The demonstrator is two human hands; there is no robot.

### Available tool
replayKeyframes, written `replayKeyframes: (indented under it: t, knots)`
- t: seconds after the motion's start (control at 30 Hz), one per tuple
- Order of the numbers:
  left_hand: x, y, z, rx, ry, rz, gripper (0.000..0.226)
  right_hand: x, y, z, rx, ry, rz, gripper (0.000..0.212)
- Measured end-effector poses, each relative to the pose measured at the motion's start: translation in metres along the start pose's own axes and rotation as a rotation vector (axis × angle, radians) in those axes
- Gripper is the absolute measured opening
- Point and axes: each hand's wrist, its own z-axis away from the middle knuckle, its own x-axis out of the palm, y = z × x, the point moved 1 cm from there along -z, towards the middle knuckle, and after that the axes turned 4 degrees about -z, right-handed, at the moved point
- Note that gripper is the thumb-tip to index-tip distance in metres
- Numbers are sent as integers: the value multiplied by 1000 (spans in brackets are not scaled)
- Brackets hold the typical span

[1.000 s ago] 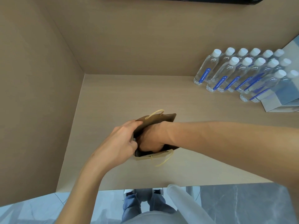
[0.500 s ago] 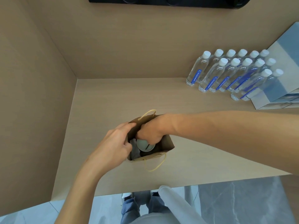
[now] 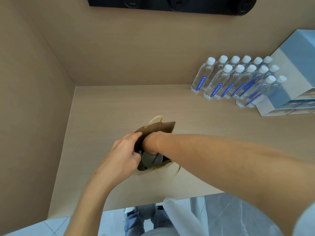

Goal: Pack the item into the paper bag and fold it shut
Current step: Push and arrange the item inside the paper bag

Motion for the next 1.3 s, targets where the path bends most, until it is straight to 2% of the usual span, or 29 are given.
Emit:
replayKeyframes:
  t: [0.07, 0.23, 0.4, 0.53, 0.7, 0.8, 0.9, 0.97, 1.07, 1.13, 1.17, 1.27, 1.3]
  knots:
    - [1, 0, 0, 9, 5, 2, 66, 3, -1, 4, 7, 64, -59, 31]
    - [-1, -3, 2, -9, 2, 19, 66, 29, -6, -16, 101, -37, 8, 42]
    - [-6, -1, 2, -8, -20, 34, 66, 37, -4, -26, 174, 35, -244, 32]
    - [-8, 0, 2, -15, -34, 24, 67, 35, -9, -29, 160, 41, -289, 34]
    - [-10, -1, 0, -20, -32, 21, 67, 16, -4, -13, 85, -87, -171, 15]
    - [-10, 0, -1, 0, -36, 9, 67, 3, -4, -3, 90, -155, -30, 36]
    - [-9, -2, -1, -7, -29, 10, 67, -2, -4, 0, 80, -119, 128, 38]
    - [-9, -4, -2, -18, -28, 14, 68, 1, -2, -4, 88, -83, 110, 37]
    - [-8, -5, -2, -17, -29, 39, 67, 3, -4, -4, 107, -63, 38, 10]
    - [-8, -6, -2, -14, -32, 49, 67, 6, -7, -5, 84, -55, 4, 24]
    - [-8, -5, -2, -12, -31, 47, 67, 6, -9, -3, 56, -75, 18, 25]
    - [-8, -4, -3, -9, -22, 34, 67, 5, -15, 4, 18, -100, 130, 11]
    - [-8, -4, -3, -10, -20, 34, 66, 4, -15, 5, 6, -102, 153, 22]
